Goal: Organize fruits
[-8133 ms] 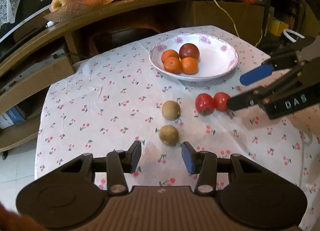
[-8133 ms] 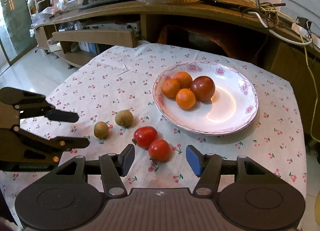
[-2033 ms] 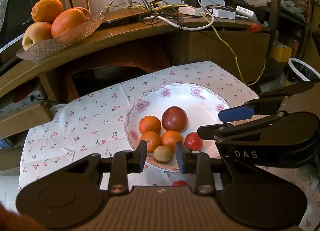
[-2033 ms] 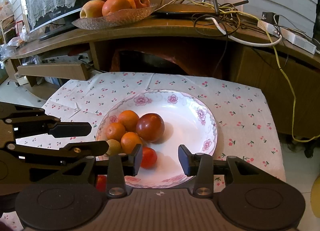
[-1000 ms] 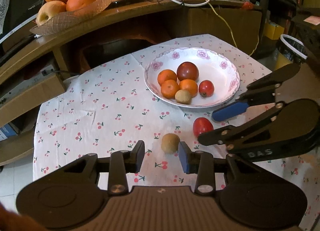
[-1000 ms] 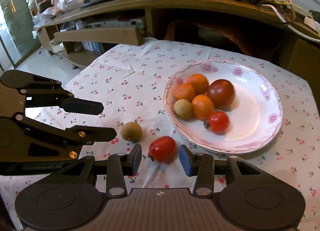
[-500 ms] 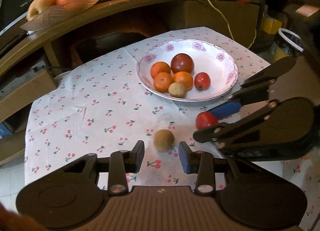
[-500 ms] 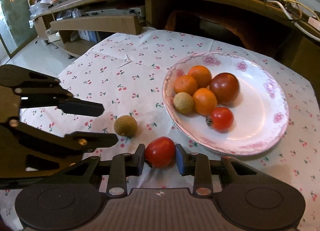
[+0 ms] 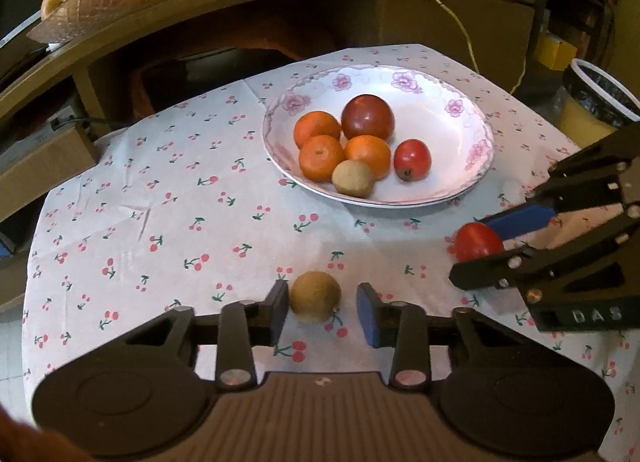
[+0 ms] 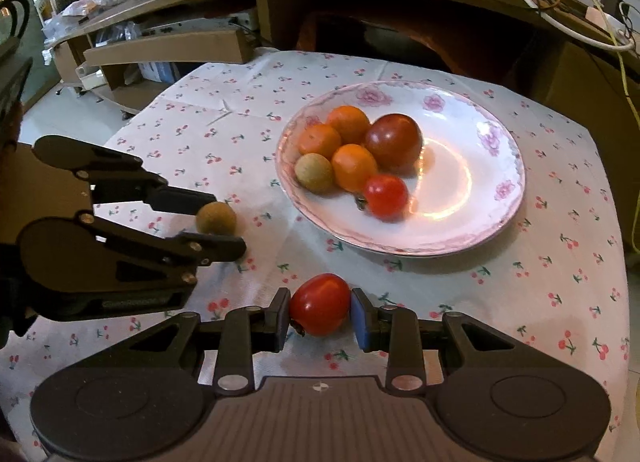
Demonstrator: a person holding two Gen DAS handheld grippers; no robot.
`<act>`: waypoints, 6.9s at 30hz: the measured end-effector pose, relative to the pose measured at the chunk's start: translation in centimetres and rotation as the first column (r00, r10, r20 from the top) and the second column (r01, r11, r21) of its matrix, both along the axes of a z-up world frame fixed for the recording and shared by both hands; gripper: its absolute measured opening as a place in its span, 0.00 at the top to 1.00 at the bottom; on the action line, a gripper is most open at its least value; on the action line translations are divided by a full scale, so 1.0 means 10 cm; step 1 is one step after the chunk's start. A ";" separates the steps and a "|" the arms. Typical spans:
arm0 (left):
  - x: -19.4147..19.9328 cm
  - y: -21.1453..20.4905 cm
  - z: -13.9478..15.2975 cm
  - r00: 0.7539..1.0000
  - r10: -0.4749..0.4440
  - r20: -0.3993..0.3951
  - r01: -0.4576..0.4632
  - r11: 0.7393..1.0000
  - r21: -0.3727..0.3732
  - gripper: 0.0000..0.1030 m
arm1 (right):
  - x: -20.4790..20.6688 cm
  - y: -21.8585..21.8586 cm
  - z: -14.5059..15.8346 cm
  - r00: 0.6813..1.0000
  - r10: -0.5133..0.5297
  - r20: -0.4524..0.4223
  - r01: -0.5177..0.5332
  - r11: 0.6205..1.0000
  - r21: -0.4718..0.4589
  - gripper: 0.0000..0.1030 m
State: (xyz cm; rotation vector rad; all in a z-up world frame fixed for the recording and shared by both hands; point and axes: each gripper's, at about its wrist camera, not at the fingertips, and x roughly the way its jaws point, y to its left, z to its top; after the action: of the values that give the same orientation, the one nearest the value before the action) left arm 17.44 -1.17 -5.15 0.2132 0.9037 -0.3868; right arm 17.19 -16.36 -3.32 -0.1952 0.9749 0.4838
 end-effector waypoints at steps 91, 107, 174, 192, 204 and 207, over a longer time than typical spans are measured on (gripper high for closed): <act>0.37 -0.51 0.38 0.997 0.016 0.081 -0.010 0.997 -0.073 0.70 | 0.31 -0.38 0.30 0.982 -0.139 0.127 0.131 0.989 0.065 0.71; 0.43 -0.55 0.31 0.995 0.018 0.096 -0.013 0.998 -0.055 0.70 | 0.53 -0.36 0.18 0.979 -0.155 0.136 0.151 0.988 0.042 0.71; 0.40 -0.26 0.46 0.977 0.190 0.098 -0.180 0.978 -0.107 0.17 | 0.39 -0.49 0.33 0.958 -0.250 0.143 0.240 0.967 0.084 0.57; 0.33 -0.32 0.47 0.965 0.206 0.161 -0.210 0.978 0.012 0.00 | 0.34 -0.52 0.33 0.956 -0.265 0.123 0.255 0.963 0.087 0.57; 0.29 -0.29 0.50 0.966 0.228 0.123 -0.226 0.974 -0.034 0.00 | 0.23 -0.57 0.37 0.951 -0.281 0.132 0.271 0.958 0.090 0.56; 0.26 -0.28 0.54 0.964 0.238 0.122 -0.234 0.971 -0.041 0.00 | 0.14 -0.59 0.40 0.945 -0.300 0.130 0.289 0.952 0.101 0.56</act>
State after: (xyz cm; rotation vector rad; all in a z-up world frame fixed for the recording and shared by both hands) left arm 19.99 -4.02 0.22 0.1026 0.7881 -0.1615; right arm 18.55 -22.31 0.73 -0.0090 0.8239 0.2294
